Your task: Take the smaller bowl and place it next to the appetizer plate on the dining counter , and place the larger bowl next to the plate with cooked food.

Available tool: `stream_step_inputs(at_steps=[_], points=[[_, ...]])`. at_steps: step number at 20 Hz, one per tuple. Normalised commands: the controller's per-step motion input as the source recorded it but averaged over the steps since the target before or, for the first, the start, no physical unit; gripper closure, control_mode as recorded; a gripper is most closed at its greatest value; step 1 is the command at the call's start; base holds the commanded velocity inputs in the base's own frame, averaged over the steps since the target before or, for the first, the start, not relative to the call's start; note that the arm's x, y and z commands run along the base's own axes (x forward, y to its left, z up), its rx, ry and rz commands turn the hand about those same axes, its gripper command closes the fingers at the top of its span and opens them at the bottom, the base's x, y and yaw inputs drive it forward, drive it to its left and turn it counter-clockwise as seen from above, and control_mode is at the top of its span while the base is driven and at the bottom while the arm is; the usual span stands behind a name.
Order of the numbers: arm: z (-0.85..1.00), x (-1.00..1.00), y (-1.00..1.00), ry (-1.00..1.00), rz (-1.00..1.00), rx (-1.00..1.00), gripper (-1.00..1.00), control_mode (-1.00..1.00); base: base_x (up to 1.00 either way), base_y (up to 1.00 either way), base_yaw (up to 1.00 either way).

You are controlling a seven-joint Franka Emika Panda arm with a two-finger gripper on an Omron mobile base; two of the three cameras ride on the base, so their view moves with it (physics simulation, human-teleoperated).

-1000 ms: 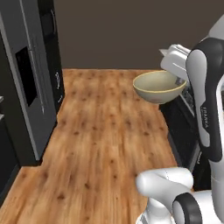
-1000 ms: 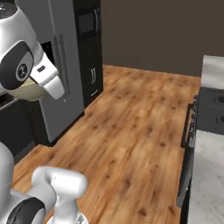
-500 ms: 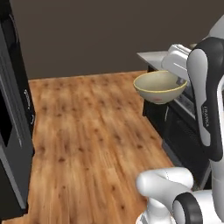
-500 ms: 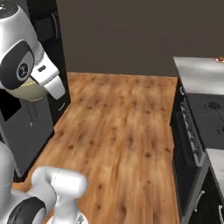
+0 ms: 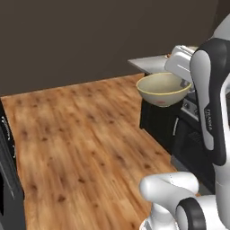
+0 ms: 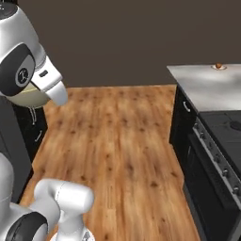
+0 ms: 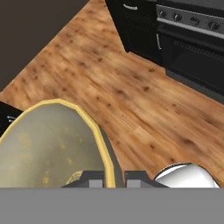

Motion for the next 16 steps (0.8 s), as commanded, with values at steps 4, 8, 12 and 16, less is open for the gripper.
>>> stream_step_inputs(at_steps=[4,8,12,16], points=[[0.0,0.0,0.0,0.0,0.0,0.0,1.0,1.0,1.0,0.46,-0.3],[0.0,0.0,0.0,0.0,0.0,0.0,1.0,1.0,1.0,0.29,-0.26],[0.0,0.0,0.0,0.0,0.0,0.0,1.0,1.0,1.0,0.29,-0.2],[0.0,0.0,0.0,0.0,0.0,0.0,1.0,1.0,1.0,0.52,-0.17]])
